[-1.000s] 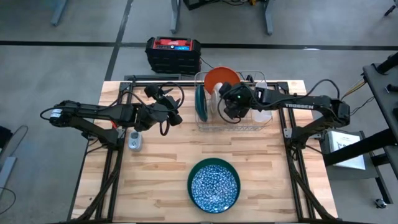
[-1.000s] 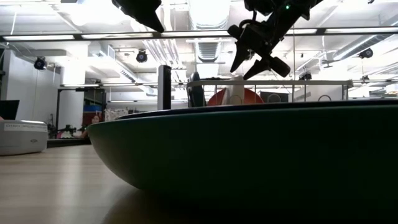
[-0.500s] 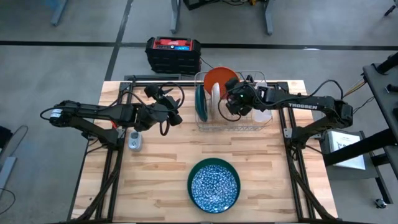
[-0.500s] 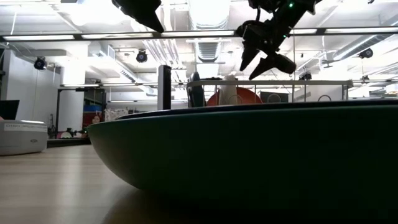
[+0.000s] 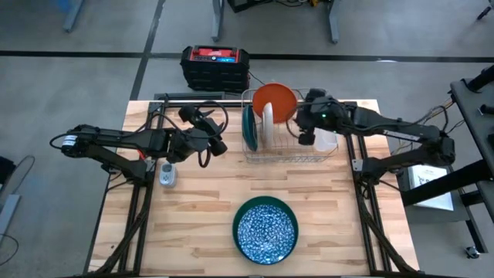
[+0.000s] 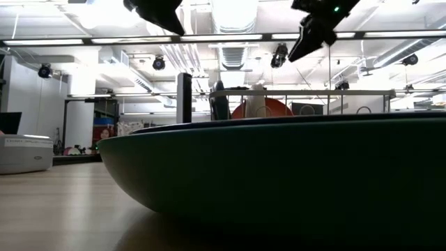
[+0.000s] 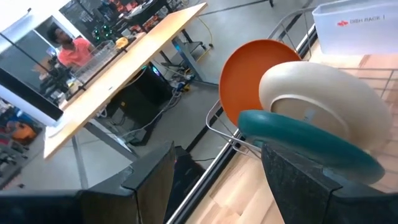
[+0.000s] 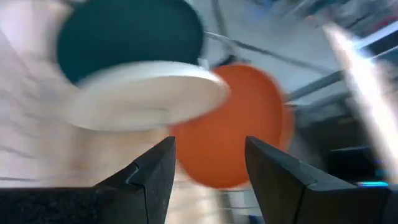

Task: Sort dishes
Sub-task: Put the blue patterned plate in the dish rack

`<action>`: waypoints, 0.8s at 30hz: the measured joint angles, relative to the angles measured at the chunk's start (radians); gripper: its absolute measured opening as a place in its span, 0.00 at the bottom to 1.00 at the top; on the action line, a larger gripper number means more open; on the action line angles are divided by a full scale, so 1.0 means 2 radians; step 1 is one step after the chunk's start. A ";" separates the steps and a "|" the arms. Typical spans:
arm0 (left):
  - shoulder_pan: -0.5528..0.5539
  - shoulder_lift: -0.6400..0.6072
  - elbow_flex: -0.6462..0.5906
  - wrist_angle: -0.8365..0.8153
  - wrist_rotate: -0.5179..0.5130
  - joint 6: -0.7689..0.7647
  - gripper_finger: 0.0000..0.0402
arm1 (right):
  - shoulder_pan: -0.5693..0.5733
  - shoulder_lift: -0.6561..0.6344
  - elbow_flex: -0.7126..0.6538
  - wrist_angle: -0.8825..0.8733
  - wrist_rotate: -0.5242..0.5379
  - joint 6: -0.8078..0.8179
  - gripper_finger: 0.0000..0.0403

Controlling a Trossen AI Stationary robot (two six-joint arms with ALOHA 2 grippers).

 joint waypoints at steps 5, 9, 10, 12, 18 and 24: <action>0.000 0.000 0.000 0.002 0.009 -0.026 0.57 | 0.000 -0.025 -0.003 -0.055 -0.070 0.156 0.45; 0.000 0.000 0.000 0.002 0.040 -0.071 0.57 | 0.015 -0.039 -0.032 -0.086 -0.087 0.235 0.45; 0.000 0.000 0.000 0.000 0.058 -0.082 0.57 | 0.021 -0.043 -0.043 -0.085 -0.088 0.248 0.45; 0.000 0.000 0.000 -0.003 0.114 -0.092 0.57 | 0.036 -0.051 -0.068 -0.085 -0.088 0.272 0.45; 0.000 0.005 0.000 -0.002 0.355 -0.086 0.57 | 0.092 -0.068 -0.127 -0.059 -0.088 0.353 0.45; -0.019 0.050 0.000 -0.045 0.513 -0.084 0.57 | 0.186 -0.076 -0.156 -0.046 -0.088 0.481 0.45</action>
